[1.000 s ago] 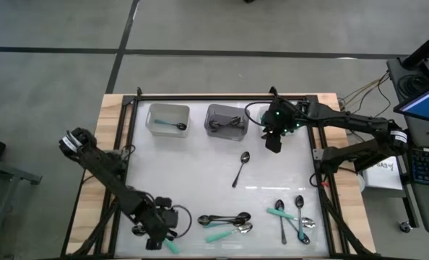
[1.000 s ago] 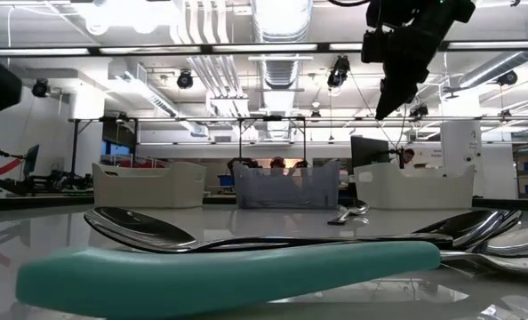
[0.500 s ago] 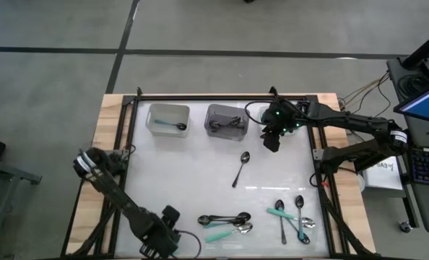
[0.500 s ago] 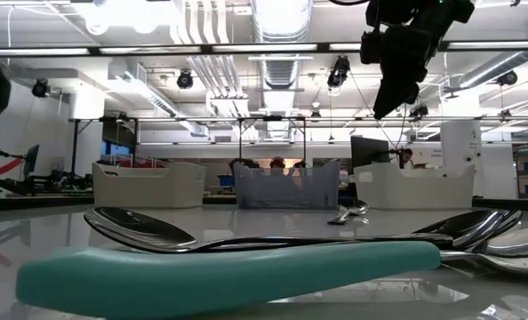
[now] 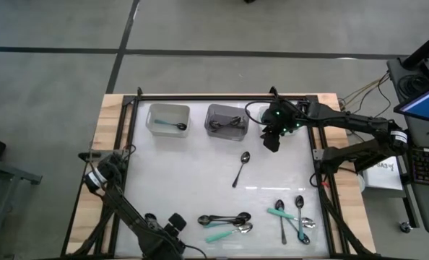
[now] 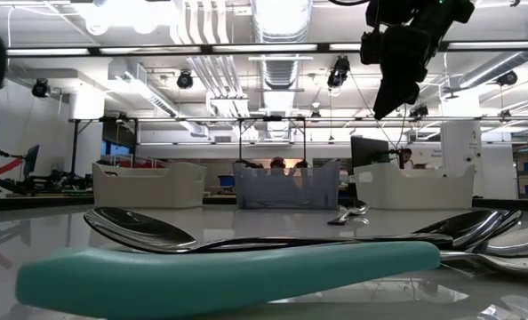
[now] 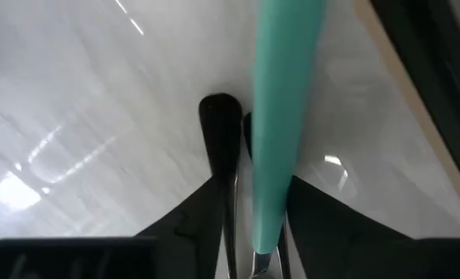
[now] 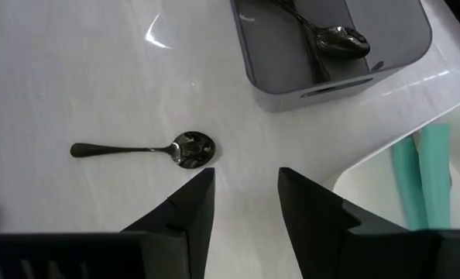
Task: Sort silverware by color (type)
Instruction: Put the green spoon into the white bin
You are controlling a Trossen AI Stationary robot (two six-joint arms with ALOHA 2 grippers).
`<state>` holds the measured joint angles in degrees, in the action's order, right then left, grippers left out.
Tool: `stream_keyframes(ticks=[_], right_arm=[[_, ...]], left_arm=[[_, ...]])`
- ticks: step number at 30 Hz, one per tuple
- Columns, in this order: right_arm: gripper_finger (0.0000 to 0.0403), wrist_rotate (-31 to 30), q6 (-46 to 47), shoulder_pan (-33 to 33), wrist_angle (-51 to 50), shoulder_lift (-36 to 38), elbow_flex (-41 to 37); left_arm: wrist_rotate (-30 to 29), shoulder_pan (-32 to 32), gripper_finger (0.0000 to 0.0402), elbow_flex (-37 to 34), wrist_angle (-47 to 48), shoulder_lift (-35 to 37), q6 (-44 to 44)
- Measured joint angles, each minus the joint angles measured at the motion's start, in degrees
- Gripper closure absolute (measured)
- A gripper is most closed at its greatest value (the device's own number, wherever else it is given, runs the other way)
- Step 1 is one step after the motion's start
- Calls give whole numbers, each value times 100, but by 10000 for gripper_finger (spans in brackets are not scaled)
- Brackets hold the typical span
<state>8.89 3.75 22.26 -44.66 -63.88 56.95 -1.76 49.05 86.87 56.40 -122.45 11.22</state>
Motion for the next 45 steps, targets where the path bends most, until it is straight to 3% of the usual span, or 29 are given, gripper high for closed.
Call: stream_keyframes(ticks=[7, 16, 21, 28, 30, 35, 37, 41, 45], right_arm=[[268, 2, 9, 0, 2, 0, 0], [268, 2, -252, 0, 2, 0, 0], [268, 5, -378, 0, 7, 0, 0], [268, 6, -380, 0, 9, 0, 0], [268, 7, -382, 0, 20, 0, -5], [268, 8, -386, 0, 183, 0, -107], [268, 10, -384, 0, 345, 0, -194], [268, 28, -395, 0, 757, 0, -428], [268, 235, -378, 0, 1394, 0, -672]], left_arm=[[-174, -236, 322, -22, -122, 179, 140], [420, -354, 364, 247, 88, 236, 197], [315, -391, 370, 557, 231, 385, 558], [-308, -529, 362, 721, 326, 653, 846], [-884, -621, 362, 713, 507, 699, 1069], [-2959, -934, 362, 545, 649, 1041, 1914], [-3394, -1077, 362, 378, 559, 1221, 2170], [-3518, -1477, 361, 62, -36, 1641, 2017], [-3526, -1990, 361, -199, -1171, 1928, 1003]])
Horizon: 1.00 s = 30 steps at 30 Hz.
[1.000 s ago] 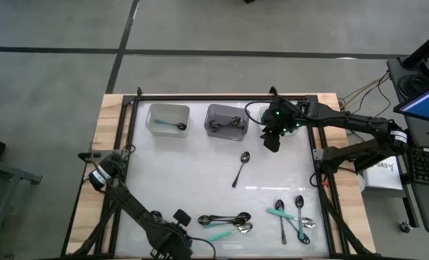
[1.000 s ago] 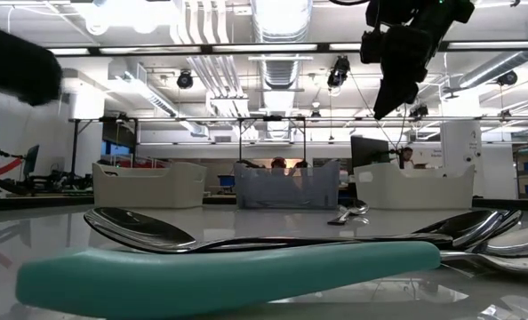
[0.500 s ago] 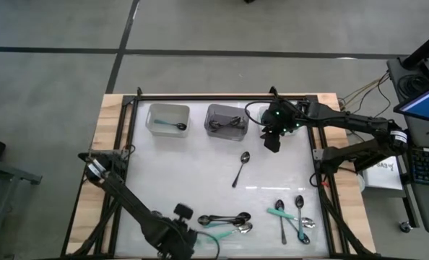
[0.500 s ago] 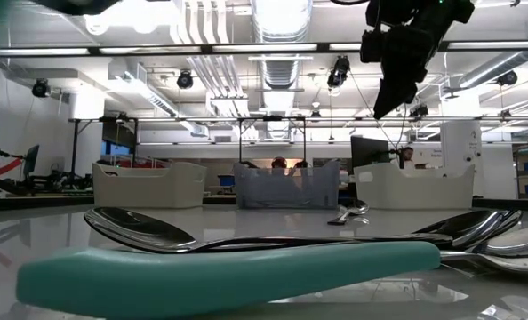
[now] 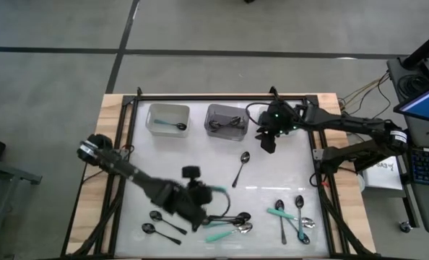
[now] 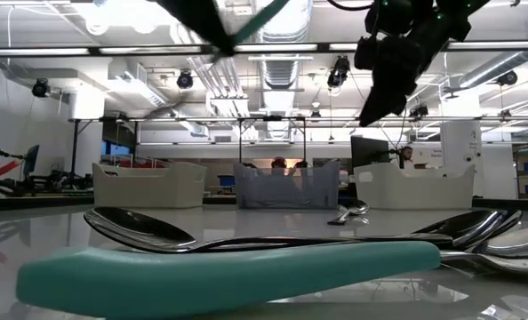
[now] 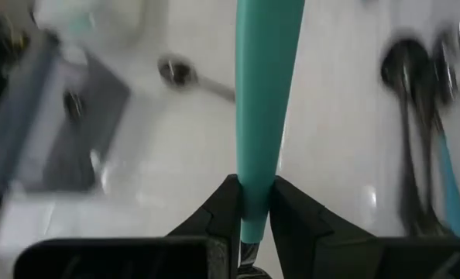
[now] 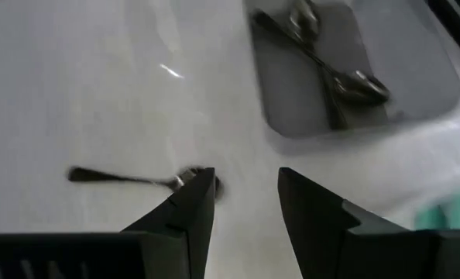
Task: Sort silverware by color (type)
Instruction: Put the green spoon into the white bin
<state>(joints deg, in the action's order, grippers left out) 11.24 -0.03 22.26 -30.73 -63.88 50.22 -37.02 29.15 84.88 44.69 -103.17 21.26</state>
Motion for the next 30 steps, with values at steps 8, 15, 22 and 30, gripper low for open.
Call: stream_keyframes(ticks=[8, 15, 22, 30], right_arm=[[268, 1286, 155, -177, 1551, 0, -351], [268, 1321, 48, -558, 2082, 0, -346], [268, 1078, 15, -878, 2534, 0, -348], [268, -274, -210, -1080, 3082, 0, -348]], left_arm=[[3, -1088, 361, -884, -2877, 306, -1833], [3, -1874, 361, -2003, -5465, 315, -1914], [-10, -2381, 361, -2454, -7082, 220, -1793], [-146, -2424, 361, -2454, -7242, 137, -1851]])
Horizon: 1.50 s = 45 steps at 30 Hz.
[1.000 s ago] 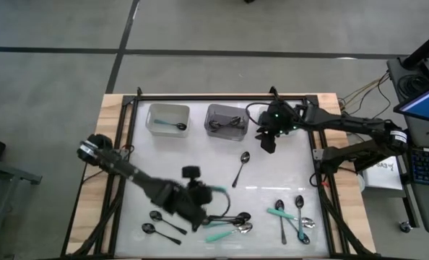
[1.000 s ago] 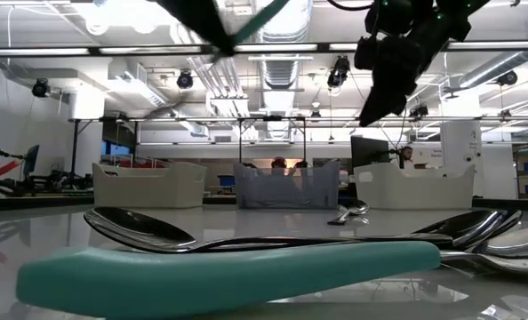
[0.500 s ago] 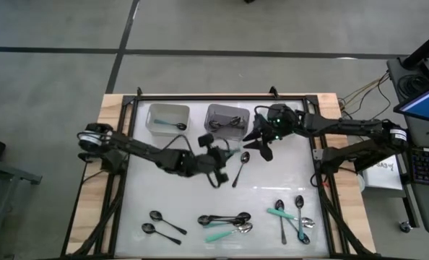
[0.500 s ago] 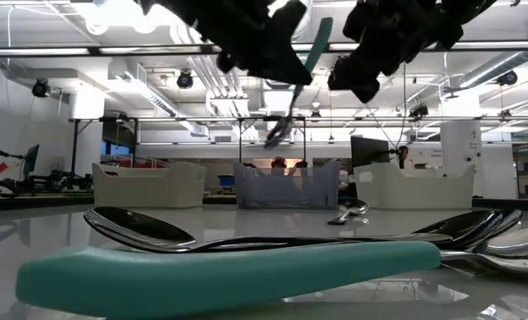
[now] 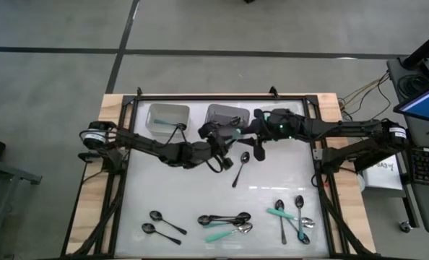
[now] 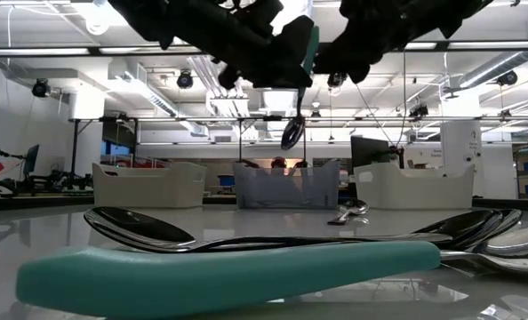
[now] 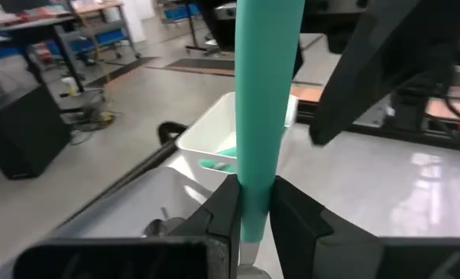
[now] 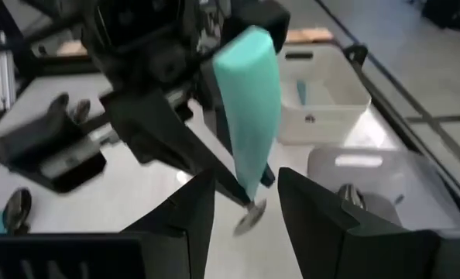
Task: Sort silverware by color (type)
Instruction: Put the green spoon into the white bin
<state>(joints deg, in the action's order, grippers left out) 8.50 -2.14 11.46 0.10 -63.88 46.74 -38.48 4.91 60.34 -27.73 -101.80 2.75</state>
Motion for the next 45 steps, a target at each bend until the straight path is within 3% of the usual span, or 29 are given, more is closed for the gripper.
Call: stream_keyframes(ticks=[6, 37, 45], right_arm=[[268, -22, 217, 4, 479, 0, -7], [273, -556, 258, 2, 1555, -3, -7], [276, -558, 302, 2, 1913, -332, 9]], left_arm=[[-229, -33, 361, 23, -37, 0, -21], [-297, -82, 362, 188, -815, -39, -230], [-301, -142, 362, 188, -934, -39, -226]])
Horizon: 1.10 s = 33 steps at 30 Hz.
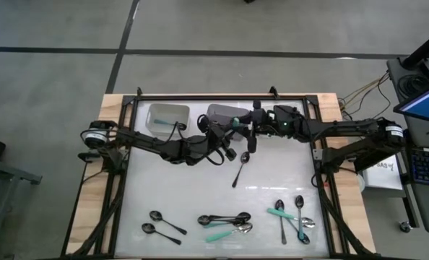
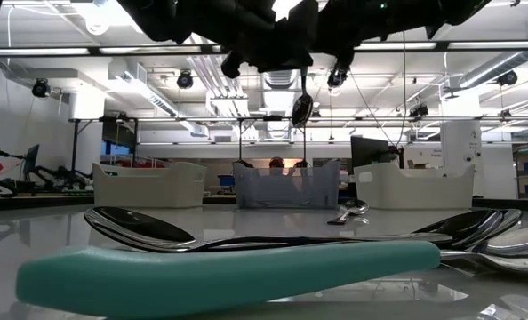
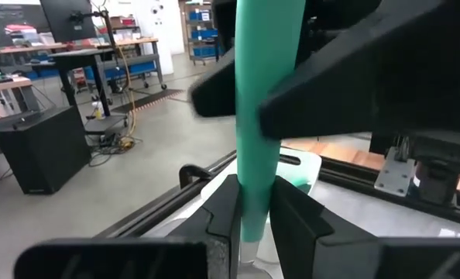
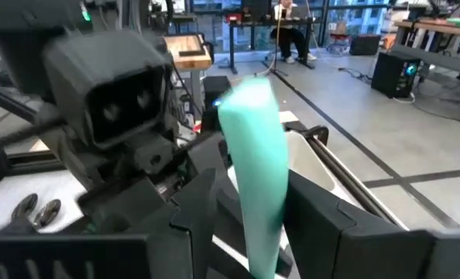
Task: Sort silverware by color (type)
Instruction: Put the green spoon into the white bin
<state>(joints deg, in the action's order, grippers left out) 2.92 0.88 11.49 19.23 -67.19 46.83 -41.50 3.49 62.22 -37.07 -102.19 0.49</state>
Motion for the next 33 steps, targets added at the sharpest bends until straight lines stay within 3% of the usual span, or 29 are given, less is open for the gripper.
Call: stream_keyframes(ticks=[10, 18, 28, 33], right_arm=[[281, -2, -89, 2, 129, -322, 122], [376, -57, -283, 9, 86, -289, 129], [377, -27, -306, 7, 26, -289, 129], [378, -458, -537, 75, -728, -186, 209]], left_arm=[[0, 0, 362, -7, 21, 0, -2], [-115, 7, 362, -7, 35, 0, -8], [-64, 5, 347, -7, 66, 0, 248], [-99, -6, 316, -9, 119, 0, 379]])
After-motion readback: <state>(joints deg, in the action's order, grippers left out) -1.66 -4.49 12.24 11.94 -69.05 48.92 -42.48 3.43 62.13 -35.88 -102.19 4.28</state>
